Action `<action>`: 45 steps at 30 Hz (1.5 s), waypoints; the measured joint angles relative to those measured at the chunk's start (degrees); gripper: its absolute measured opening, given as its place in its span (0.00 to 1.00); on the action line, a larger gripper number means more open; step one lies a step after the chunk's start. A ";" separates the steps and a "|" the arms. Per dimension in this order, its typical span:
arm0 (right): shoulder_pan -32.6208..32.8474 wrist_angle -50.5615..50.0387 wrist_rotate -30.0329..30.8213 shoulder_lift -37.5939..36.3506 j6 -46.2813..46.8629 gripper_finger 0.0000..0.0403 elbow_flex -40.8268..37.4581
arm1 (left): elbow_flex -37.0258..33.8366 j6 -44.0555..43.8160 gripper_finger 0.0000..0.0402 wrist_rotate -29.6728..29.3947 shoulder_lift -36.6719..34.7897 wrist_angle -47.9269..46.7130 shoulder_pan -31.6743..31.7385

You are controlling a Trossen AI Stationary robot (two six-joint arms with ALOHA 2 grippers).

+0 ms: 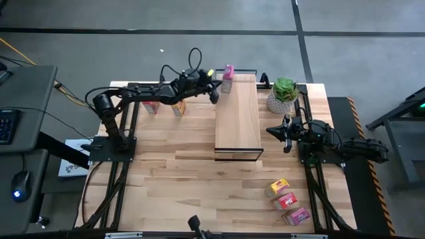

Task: Stack cereal on shelf
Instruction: Put the top purple cereal box on the shelf

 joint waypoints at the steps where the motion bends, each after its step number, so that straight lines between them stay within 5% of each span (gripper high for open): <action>1: 0.00 0.00 0.00 0.00 0.00 0.00 -0.01 | 0.00 -0.02 0.00 -0.64 0.00 -0.03 -0.49; 11: 0.00 0.00 0.00 0.00 0.00 0.00 0.00 | 0.00 0.44 0.00 -2.36 0.00 -0.03 -2.77; 19: 0.00 0.00 -0.02 -0.02 0.00 0.00 -0.01 | 0.02 1.99 0.00 -9.18 -0.02 -0.90 0.12; 26: -0.02 0.00 0.00 -0.02 0.00 0.00 -0.01 | 0.02 -0.48 0.00 1.95 -0.02 -1.68 2.38; 45: -0.02 0.00 -0.02 -0.01 0.00 0.00 0.00 | 0.04 1.99 0.00 4.81 -0.02 -7.08 1.38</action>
